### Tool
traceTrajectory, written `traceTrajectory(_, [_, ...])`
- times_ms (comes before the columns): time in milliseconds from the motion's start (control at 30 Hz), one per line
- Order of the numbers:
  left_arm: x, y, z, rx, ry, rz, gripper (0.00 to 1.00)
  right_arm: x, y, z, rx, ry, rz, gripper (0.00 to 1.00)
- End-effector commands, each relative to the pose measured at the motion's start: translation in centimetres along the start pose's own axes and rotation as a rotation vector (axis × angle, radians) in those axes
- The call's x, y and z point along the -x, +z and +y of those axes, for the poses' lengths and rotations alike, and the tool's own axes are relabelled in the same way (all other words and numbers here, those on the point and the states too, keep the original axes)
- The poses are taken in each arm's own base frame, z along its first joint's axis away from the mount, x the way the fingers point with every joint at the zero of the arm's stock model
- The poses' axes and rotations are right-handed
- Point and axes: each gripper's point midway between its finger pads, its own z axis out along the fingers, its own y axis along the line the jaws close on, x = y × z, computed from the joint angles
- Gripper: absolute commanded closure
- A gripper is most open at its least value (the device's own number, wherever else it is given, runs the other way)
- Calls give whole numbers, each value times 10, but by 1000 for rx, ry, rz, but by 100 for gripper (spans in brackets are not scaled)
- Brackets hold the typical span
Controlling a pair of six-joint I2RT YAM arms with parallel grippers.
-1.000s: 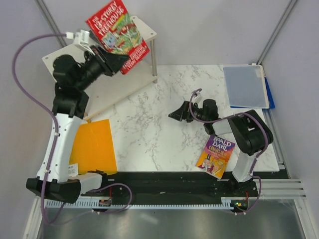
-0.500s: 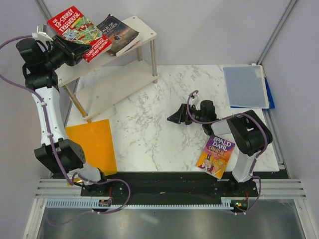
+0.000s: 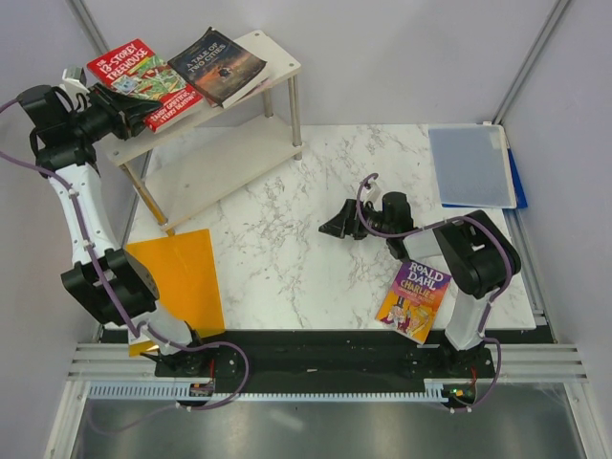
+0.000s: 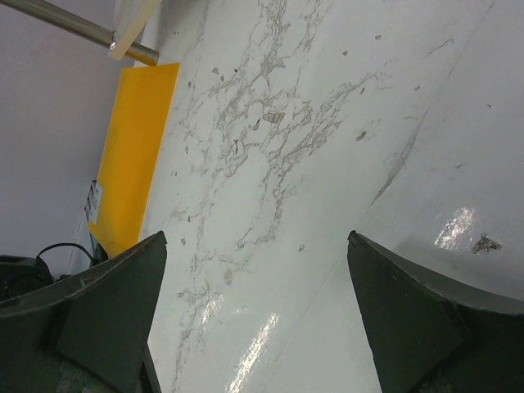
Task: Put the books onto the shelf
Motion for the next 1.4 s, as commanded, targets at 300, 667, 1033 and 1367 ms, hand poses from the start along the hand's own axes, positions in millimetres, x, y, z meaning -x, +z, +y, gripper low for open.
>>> traceTrajectory(300, [-3, 7, 17, -18, -30, 70, 98, 9, 8, 2, 18, -34, -12, 2])
traceTrajectory(667, [-2, 11, 21, -21, -40, 81, 78, 8, 9, 1, 12, -31, -11, 2])
traceTrajectory(1033, [-3, 13, 26, -14, -49, 85, 37, 8, 9, 2, 15, -31, -10, 2])
traceTrajectory(1367, [6, 15, 24, -7, -12, 61, 37, 9, 8, 3, 17, -33, -13, 2])
